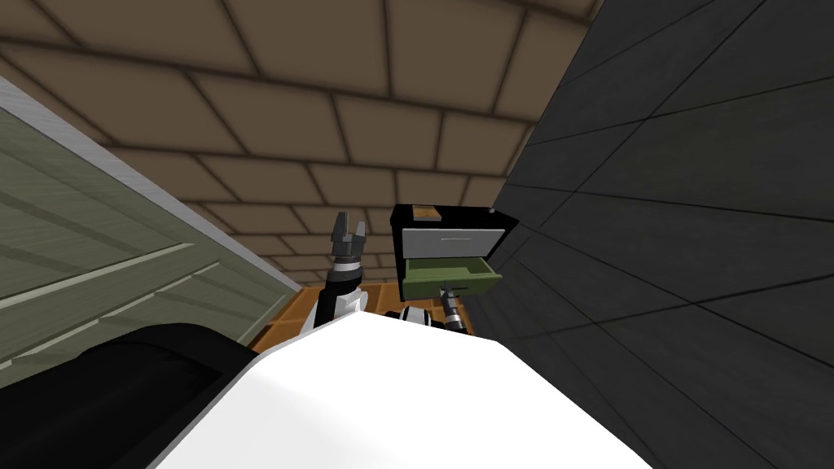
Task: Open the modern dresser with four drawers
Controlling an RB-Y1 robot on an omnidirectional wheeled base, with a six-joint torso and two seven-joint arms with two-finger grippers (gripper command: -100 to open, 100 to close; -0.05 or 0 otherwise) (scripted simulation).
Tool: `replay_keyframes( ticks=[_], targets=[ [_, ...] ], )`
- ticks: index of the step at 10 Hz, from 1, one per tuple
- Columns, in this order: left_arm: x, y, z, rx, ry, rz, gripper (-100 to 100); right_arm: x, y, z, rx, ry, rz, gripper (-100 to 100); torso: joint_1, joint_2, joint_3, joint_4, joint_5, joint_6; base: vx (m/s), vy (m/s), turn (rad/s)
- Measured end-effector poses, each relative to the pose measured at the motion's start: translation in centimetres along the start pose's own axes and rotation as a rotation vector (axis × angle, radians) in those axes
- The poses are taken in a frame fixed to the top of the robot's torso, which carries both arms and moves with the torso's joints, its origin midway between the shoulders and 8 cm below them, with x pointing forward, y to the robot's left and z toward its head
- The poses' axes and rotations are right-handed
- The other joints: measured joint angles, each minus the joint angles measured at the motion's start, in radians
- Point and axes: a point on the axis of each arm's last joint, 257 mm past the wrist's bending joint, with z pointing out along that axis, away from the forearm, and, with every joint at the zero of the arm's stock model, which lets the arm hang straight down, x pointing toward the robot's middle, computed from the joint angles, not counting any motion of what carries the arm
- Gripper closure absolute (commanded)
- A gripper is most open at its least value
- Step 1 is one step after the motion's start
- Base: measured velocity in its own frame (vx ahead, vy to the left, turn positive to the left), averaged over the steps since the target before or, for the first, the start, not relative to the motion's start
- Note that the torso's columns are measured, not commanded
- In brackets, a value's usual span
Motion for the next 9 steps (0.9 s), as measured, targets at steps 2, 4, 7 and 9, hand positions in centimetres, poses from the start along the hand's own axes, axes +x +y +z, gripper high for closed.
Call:
replay_keyframes(
  ticks=[2,4,7,9],
  targets=[
    [0.0,0.0,0.0,0.0,0.0,0.0,0,0.3,-0.9,0.4,0.002,-0.014,0.002,-100,0.001,-0.003,-0.002,-0.001,0.0,0.0,-0.016,0.029,-0.098],
    [0.0,0.0,0.0,0.0,0.0,0.0,0,0.3,-1.4,0.6,-0.014,-0.039,0.001,-100,0.003,0.002,0.0,0.004,0.002,0.001,-0.012,0.033,-0.072],
    [0.0,0.0,0.0,0.0,0.0,0.0,0,0.4,-1.1,0.5,-0.024,-0.04,-0.001,0,0.002,-0.001,-0.001,0.001,0.001,0.0,0.0,0.0,0.0],
    [0.0,0.0,0.0,0.0,0.0,0.0,0,0.4,-1.0,0.5,-0.027,-0.04,-0.002,0,0.002,-0.002,-0.002,0.0,0.001,0.0,0.0,0.0,0.0]
  ],
)
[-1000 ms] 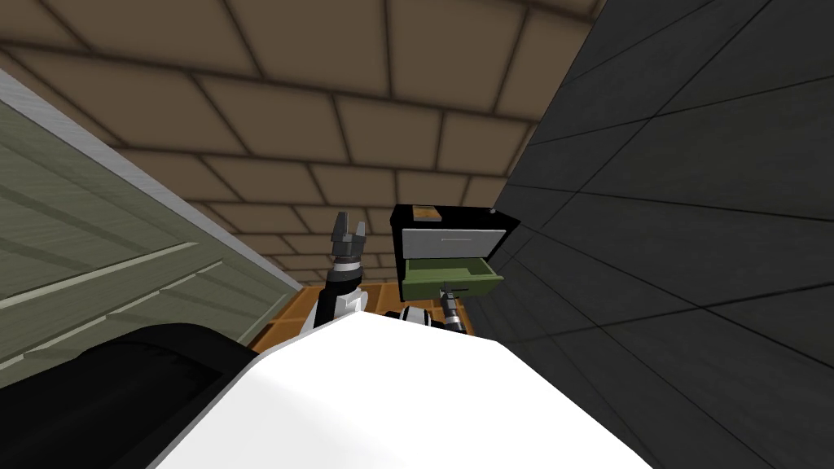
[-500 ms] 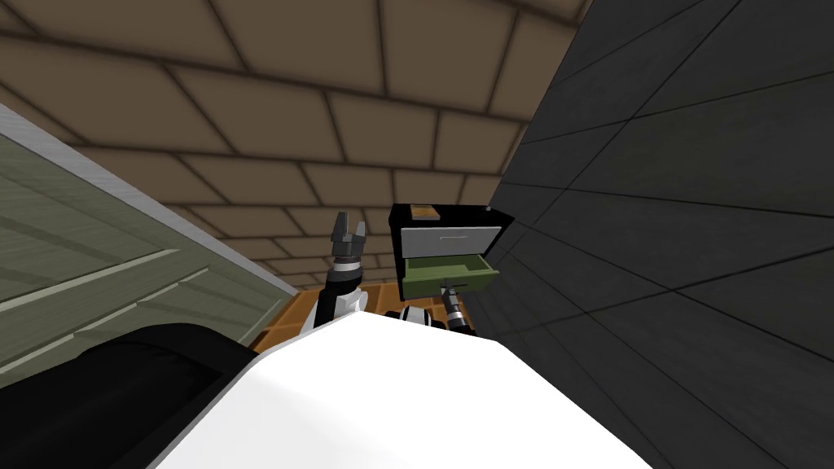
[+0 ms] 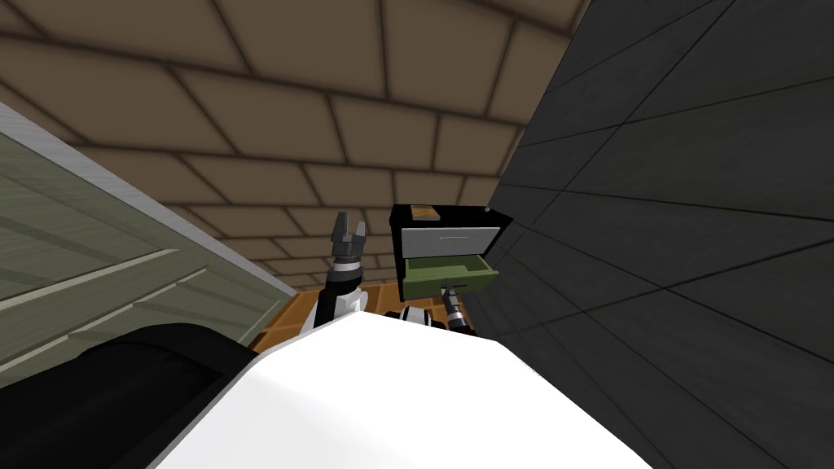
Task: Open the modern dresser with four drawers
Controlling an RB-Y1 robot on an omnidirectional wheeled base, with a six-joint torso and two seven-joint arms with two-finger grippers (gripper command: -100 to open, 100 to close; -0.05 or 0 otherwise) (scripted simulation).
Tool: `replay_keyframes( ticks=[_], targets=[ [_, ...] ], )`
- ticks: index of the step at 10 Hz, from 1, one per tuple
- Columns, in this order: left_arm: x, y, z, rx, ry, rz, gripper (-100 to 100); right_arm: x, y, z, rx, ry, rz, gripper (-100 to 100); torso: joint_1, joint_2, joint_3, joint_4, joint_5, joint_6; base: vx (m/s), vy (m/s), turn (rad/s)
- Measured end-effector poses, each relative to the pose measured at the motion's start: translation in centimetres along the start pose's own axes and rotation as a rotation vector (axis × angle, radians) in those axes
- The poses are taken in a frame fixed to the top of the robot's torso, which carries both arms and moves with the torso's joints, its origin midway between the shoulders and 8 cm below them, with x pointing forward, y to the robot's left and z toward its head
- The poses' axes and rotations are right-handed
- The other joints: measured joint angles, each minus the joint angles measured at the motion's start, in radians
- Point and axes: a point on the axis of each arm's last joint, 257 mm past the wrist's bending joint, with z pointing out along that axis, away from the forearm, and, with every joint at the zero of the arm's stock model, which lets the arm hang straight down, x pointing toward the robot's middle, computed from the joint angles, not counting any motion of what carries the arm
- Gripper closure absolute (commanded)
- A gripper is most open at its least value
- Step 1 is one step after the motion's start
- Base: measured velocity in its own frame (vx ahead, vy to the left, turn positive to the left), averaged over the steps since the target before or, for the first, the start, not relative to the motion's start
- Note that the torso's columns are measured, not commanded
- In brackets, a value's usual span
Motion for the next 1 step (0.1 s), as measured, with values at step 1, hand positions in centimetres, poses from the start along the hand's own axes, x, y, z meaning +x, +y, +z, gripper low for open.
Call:
replay_keyframes(
  ticks=[1],
  targets=[
    [0.0,0.0,0.0,0.0,0.0,0.0,0,0.0,0.02,-0.01,-0.001,0.0,0.0,0,0.0,0.0,0.0,0.0,0.0,0.0,0.0,0.0,0.0]
  ],
)
